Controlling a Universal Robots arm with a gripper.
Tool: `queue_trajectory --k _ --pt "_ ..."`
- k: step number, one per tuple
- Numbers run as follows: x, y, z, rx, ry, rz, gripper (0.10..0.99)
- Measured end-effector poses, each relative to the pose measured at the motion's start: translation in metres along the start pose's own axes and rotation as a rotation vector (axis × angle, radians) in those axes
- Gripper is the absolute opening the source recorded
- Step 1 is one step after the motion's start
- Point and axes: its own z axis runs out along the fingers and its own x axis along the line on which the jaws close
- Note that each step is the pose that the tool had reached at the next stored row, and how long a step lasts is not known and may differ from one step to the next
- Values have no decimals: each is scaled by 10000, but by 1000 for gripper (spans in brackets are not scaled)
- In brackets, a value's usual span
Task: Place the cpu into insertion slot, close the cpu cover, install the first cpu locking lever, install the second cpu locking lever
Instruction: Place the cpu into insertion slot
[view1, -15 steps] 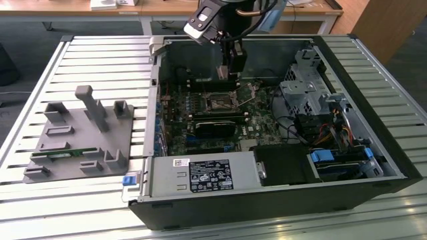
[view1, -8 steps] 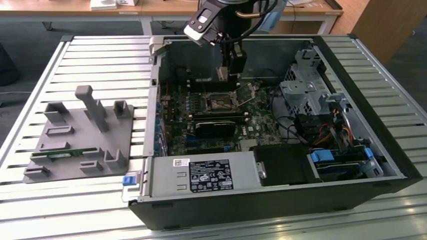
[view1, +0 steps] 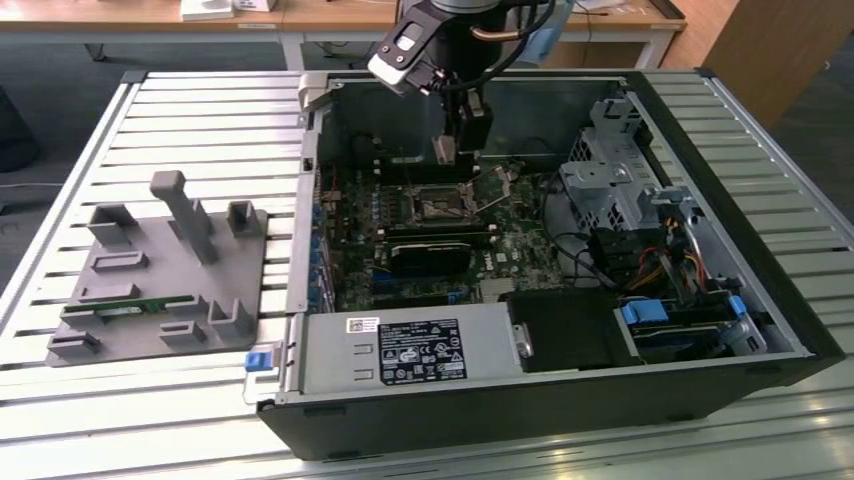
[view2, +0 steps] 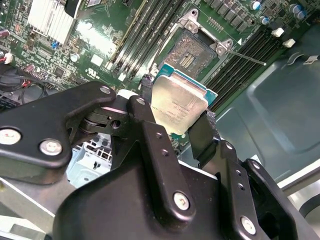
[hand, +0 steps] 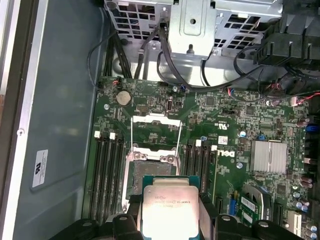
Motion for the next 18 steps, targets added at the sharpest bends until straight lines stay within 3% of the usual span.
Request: queue_trajectory --k 18 --pt "-1 -7 91 1 -1 0 537"
